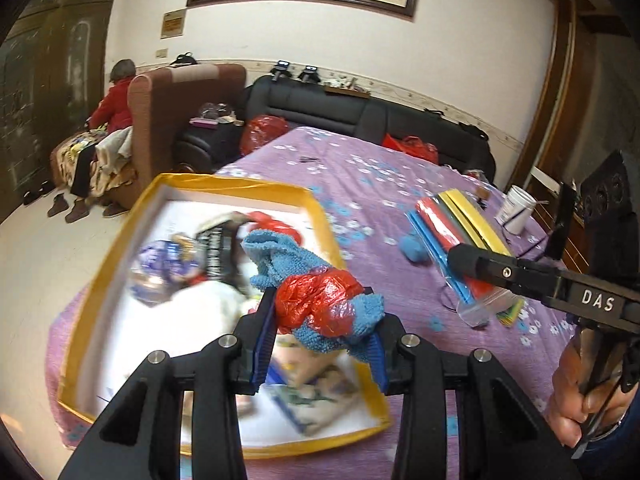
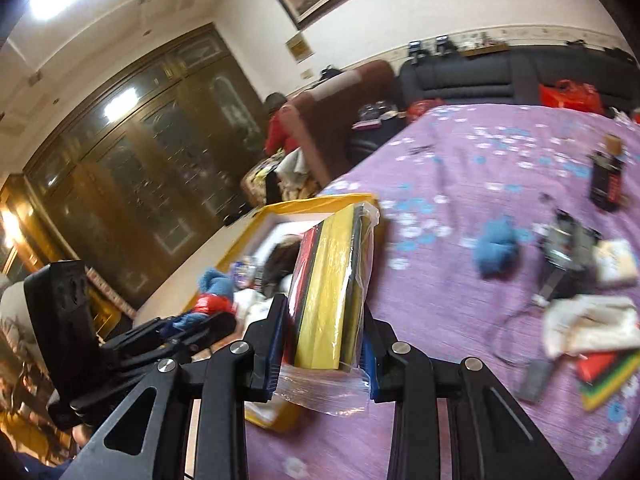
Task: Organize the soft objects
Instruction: 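Lower the towel and sponge bag into the box and open both grippers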
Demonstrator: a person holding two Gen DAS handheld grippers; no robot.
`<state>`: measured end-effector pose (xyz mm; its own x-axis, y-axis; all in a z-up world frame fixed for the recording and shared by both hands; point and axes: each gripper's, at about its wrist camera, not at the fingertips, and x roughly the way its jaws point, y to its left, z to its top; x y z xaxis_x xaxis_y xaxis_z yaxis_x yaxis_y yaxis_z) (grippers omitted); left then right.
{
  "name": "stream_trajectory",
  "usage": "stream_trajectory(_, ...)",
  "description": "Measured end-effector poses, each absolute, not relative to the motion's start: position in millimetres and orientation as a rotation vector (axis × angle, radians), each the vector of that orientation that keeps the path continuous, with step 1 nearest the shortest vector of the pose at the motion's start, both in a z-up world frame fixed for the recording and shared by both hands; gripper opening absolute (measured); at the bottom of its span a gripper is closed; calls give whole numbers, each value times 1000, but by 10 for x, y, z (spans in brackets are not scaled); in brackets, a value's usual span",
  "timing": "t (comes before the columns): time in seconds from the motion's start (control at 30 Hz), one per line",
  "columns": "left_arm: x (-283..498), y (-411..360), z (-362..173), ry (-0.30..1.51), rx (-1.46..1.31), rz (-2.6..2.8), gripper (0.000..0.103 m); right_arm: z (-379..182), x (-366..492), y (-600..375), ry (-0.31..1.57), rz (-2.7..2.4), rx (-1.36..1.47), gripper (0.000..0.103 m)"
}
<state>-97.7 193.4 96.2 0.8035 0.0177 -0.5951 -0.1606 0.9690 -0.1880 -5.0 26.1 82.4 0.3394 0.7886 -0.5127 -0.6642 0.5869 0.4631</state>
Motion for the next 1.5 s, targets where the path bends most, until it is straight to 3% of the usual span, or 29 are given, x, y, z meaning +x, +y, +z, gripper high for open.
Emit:
stream_trajectory(0.23,-916,2320,963,668,-251,136,39,816,-6,801,802,981,180,35)
stream_trajectory(0.67,-430,2883,788,804,-258,242,39,441,317,1664,1023,947,63,35)
stream_trajectory(1.07,-392,2992,631,827,-213,288,39,203,383,1914,1035,883,-39,36)
stream_trajectory(1.37,-571,2975,722,764,-206,274,46,304,284,1747,972,905,-43,66)
stream_trajectory(1.5,-621,2940,781,744,-206,272,47,368,216,1696,948,914,-41,67)
